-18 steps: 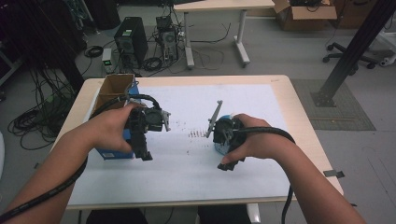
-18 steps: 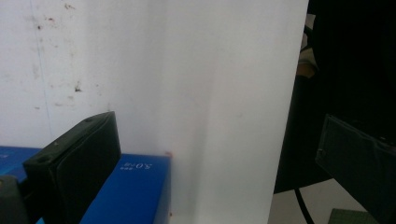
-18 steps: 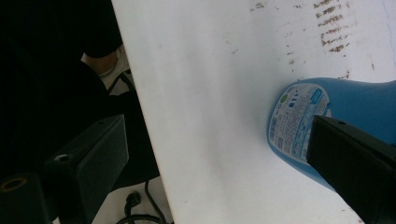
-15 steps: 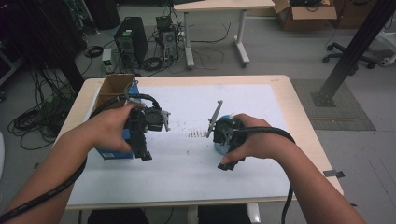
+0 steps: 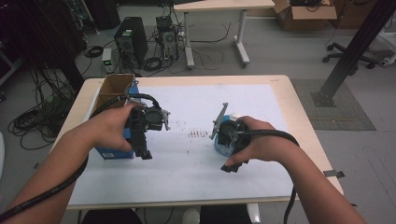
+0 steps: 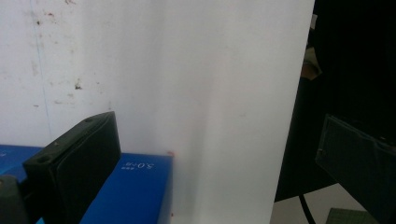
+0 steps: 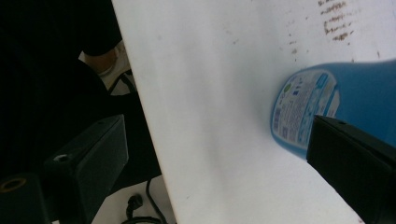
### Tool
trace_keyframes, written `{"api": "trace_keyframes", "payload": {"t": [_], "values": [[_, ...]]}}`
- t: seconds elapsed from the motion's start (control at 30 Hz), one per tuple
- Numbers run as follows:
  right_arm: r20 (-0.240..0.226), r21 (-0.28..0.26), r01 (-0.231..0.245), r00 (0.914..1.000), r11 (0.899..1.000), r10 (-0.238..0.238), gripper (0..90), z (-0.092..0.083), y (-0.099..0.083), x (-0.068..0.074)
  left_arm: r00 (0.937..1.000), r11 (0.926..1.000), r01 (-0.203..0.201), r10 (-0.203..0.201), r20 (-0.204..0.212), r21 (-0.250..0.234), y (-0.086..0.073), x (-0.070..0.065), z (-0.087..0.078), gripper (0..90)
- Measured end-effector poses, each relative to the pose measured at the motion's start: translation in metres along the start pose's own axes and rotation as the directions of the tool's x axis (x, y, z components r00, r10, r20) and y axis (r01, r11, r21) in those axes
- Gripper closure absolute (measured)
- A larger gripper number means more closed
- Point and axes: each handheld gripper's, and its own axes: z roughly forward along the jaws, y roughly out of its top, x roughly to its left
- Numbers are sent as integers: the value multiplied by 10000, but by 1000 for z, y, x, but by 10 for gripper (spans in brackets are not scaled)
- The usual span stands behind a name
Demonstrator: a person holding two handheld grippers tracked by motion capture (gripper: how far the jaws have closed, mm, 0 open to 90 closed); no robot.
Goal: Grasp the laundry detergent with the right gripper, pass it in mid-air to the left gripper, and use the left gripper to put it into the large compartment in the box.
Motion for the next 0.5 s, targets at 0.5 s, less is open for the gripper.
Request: {"api": "trace_keyframes", "payload": {"t": [0.5], "values": [[-117, 84, -761, 9970, 9971, 762, 52, 14, -43, 3, 9998, 9998, -180, 180, -48, -119, 7, -2, 0, 2]]}}
